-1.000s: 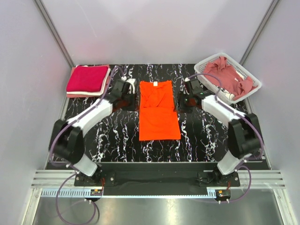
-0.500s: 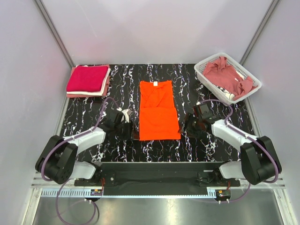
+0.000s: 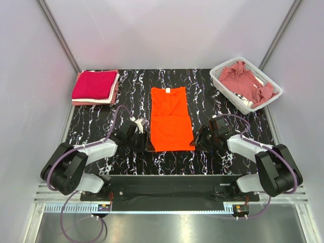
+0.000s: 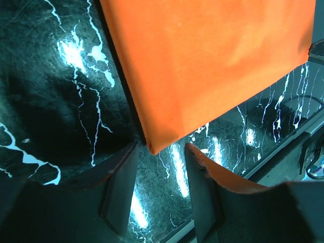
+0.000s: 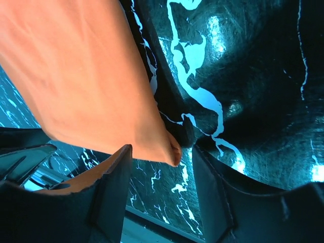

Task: Fold and stack the t-shirts
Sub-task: Fold the tshirt

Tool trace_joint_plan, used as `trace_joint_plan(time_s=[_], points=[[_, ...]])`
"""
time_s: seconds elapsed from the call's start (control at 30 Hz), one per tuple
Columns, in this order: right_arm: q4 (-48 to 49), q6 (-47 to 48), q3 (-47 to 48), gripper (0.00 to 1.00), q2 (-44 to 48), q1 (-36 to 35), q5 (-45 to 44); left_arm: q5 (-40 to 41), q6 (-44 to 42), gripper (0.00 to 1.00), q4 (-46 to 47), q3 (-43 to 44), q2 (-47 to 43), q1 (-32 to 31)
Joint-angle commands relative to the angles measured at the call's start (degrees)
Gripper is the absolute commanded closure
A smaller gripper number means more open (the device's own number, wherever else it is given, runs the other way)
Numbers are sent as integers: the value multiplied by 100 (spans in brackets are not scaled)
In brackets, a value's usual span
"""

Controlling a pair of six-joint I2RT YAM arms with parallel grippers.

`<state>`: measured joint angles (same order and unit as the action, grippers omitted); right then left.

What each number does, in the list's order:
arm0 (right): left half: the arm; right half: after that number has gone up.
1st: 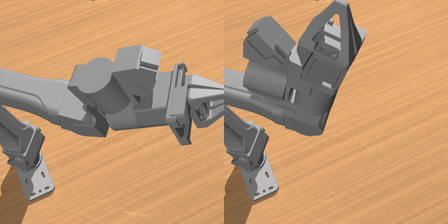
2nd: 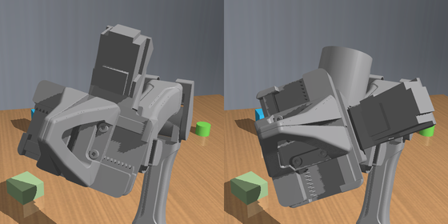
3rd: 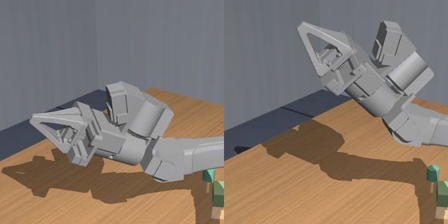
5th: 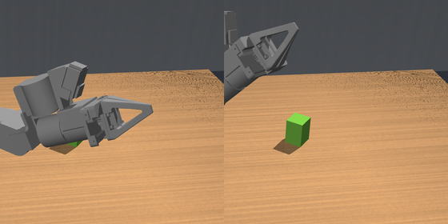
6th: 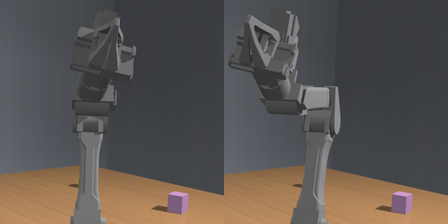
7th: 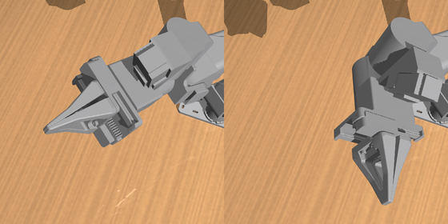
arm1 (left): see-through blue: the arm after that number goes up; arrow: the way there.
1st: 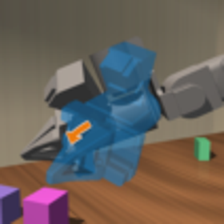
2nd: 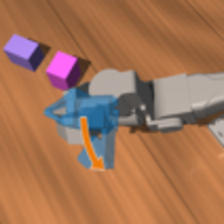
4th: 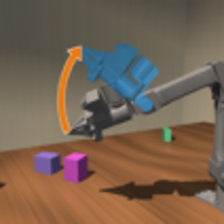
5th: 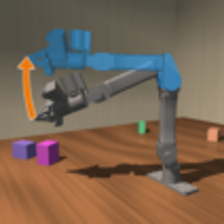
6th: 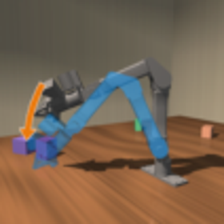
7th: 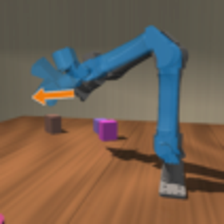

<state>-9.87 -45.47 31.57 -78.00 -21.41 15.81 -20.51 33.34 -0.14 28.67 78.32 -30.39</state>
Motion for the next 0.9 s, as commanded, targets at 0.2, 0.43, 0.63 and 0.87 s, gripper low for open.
trace_joint_plan(time_s=[0.2,0.43,0.63,0.87], points=[[372,-190,-309,47,39,-3,71,144,14,58,225,-89,262,-72],[468,-216,-555,49,171,5,62,390,-91,61,32,-81,175,-160],[582,-243,-626,60,188,-21,115,750,-144,58,-416,-63,52,-318],[617,-234,-661,82,136,-21,53,1092,-152,59,-688,-98,-89,-397]])
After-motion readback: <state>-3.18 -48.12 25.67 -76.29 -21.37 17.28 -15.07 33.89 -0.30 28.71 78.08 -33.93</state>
